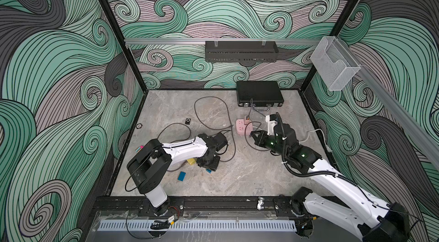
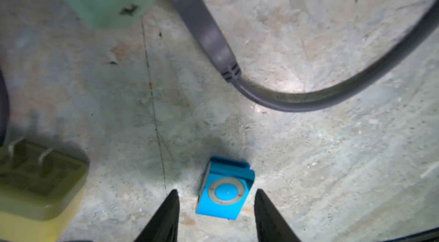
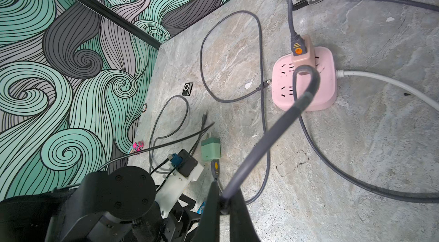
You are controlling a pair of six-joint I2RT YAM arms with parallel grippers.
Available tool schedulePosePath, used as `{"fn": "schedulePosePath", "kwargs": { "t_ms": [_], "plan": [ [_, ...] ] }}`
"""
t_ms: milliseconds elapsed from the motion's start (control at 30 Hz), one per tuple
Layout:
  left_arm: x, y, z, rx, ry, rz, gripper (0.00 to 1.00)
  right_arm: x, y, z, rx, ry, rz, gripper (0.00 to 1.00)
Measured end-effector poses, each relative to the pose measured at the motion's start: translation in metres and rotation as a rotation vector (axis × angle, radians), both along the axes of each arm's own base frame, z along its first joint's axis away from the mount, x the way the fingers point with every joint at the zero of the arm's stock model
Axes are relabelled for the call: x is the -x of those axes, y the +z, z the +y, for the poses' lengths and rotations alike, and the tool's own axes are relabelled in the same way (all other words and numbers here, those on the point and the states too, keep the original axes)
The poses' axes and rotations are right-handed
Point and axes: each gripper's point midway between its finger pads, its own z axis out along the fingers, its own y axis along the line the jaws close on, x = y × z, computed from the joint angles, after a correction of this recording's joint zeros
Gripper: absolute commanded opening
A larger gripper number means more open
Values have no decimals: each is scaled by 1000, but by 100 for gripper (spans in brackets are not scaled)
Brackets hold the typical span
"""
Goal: Charge mp3
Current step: Pick up the MP3 player from the center of the board.
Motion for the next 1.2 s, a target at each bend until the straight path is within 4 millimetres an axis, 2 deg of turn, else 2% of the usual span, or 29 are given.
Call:
{"fn": "schedulePosePath", "kwargs": {
  "t_ms": [267,533,833,1033,1200],
  "plan": [
    [1,-9,-4,-21,-16,11,48,0,-1,0,2,0,3,0],
    [1,-10,-5,-23,-20,11,46,0,0,0,0,0,-1,0],
    [-3,-10,-10,-8,-37,-1,37,1,1,-1,-2,0,-3,0],
    [-2,-10,-11,-5,-47,3,42,1,1,-1,-1,0,-2,0],
    [-1,-10,-11,-2,-70,8,39,1,1,-1,-1,0,-1,0]
  ]
}}
